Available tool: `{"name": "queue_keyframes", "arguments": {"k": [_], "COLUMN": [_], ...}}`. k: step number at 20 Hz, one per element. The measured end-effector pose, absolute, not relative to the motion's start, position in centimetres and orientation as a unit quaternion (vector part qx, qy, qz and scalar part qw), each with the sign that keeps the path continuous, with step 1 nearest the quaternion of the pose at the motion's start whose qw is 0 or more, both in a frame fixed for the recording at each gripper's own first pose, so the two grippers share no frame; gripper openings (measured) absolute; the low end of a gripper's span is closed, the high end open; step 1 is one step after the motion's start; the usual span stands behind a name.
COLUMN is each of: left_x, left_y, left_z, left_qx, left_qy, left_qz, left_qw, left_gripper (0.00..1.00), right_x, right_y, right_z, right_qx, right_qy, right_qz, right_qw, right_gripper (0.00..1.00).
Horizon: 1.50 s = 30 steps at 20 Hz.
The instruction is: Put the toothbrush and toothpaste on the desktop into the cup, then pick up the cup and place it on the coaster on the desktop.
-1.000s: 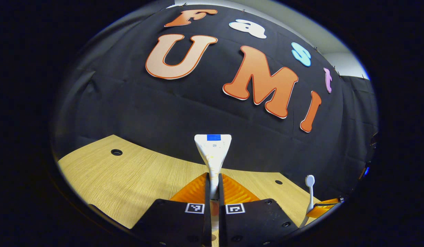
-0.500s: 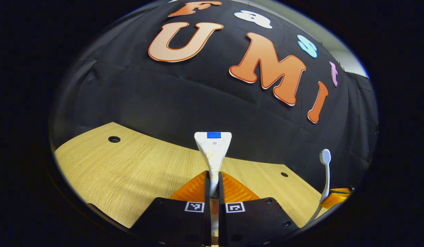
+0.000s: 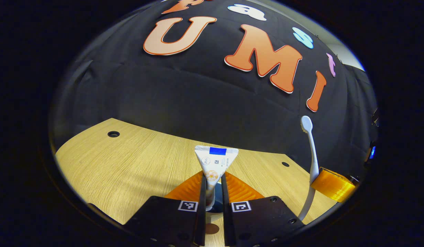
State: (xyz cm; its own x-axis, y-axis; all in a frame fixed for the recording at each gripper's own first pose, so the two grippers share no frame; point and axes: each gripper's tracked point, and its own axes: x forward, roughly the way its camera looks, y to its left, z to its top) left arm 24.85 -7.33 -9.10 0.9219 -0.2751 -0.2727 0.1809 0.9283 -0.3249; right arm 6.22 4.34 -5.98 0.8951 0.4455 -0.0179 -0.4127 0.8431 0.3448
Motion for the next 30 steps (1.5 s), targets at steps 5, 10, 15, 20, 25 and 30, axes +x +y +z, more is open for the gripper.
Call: {"name": "queue_keyframes", "arguments": {"k": [5,10,15,20,25,30], "left_x": [23.6,21.9,20.5,19.2,19.0,19.6], "left_y": [-6.7,-5.5,-2.7,-0.6,2.0,1.7], "left_z": [-9.6,-6.8,-3.8,-1.1,-1.2,-4.2], "left_qx": [-0.151,-0.153,-0.157,-0.159,-0.124,-0.122], "left_qy": [0.168,0.124,0.075,0.02,0.009,0.046], "left_qz": [-0.123,-0.128,-0.108,-0.113,-0.076,-0.065], "left_qw": [0.966,0.972,0.979,0.981,0.989,0.989], "left_gripper": [0.33,0.54,0.75,0.79,0.79,0.79], "right_x": [8.2,10.3,11.8,14.2,15.2,15.1], "right_y": [5.4,6.9,8.4,10.0,10.8,11.8], "right_z": [-4.6,-3.7,-3.3,-4.6,-5.8,-7.6], "right_qx": [0.201,0.206,0.221,0.223,0.219,0.21], "right_qy": [0.019,-0.008,-0.028,-0.019,-0.016,0.002], "right_qz": [0.222,0.218,0.222,0.214,0.213,0.22], "right_qw": [0.954,0.954,0.949,0.951,0.952,0.953], "right_gripper": [0.02,0.02,0.02,0.02,0.02,0.04]}}
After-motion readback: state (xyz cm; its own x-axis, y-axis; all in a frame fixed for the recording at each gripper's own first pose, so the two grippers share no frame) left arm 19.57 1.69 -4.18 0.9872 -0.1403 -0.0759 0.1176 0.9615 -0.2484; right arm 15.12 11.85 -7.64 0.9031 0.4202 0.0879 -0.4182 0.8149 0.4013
